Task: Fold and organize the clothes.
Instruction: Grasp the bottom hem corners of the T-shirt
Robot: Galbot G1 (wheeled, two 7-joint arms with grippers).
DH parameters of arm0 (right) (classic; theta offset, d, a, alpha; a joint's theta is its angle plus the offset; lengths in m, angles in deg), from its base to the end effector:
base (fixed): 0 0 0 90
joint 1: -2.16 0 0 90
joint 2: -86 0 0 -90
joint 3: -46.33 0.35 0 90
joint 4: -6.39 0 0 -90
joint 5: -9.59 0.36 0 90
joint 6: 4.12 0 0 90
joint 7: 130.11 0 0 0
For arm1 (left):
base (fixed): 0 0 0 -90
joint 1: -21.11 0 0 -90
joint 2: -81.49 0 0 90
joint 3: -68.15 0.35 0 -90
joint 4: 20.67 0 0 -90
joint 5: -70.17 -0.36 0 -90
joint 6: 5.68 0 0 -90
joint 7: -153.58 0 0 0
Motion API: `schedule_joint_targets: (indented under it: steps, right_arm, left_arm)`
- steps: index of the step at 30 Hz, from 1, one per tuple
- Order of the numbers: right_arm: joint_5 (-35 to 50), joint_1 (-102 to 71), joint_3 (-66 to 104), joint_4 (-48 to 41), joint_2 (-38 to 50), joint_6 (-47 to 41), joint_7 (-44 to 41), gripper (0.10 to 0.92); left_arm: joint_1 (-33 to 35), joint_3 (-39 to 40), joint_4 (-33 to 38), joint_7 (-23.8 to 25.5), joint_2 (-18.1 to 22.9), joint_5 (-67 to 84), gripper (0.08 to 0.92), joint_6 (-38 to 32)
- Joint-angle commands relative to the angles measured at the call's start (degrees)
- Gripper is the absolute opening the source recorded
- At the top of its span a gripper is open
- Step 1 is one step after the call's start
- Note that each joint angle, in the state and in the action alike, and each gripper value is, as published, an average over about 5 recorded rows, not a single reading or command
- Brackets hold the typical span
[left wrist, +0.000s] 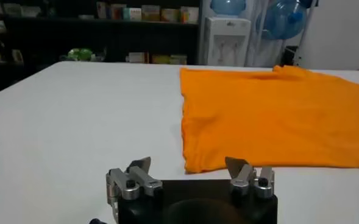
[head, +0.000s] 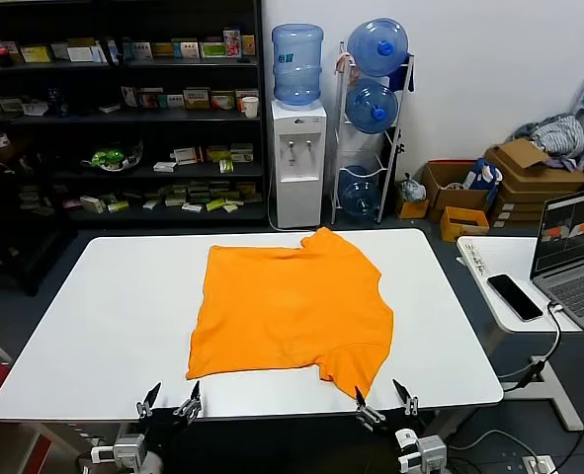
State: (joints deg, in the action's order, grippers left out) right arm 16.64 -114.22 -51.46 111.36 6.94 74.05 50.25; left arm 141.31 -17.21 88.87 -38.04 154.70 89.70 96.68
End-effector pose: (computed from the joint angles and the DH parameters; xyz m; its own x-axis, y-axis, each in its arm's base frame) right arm 0.1926 -0.0025 -0.3872 -0.8950 -0.1618 0.4157 -0.1739 0.9847 0.0090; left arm 0.1777 0.0400 -0.3669 -0.9010 -0.0172 0.4334 -0.0366 0.9987 -0.0363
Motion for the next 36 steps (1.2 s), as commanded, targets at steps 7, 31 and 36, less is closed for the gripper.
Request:
schedule_joint_targets:
  steps: [7,31,36]
  right_arm:
    - [-2.4,7.5,-2.1,-10.4,-1.4,0.8,0.9,0.787]
    - [0.9,0.5,-2.3,-1.9,2.3,3.6,4.7,0.132]
    - [2.7,-5.4,-1.8,4.0,5.2,4.1,5.9,0.125]
  left_arm:
    - [-12.9,4.7,-14.0,-3.3,2.3,0.2,0.823,1.2]
    - [-6.1,5.0,-3.8,-5.7,1.0,0.3,0.204,0.4]
    - [-0.6,4.1,1.7,-6.4,-1.4,1.4,0.098,0.6]
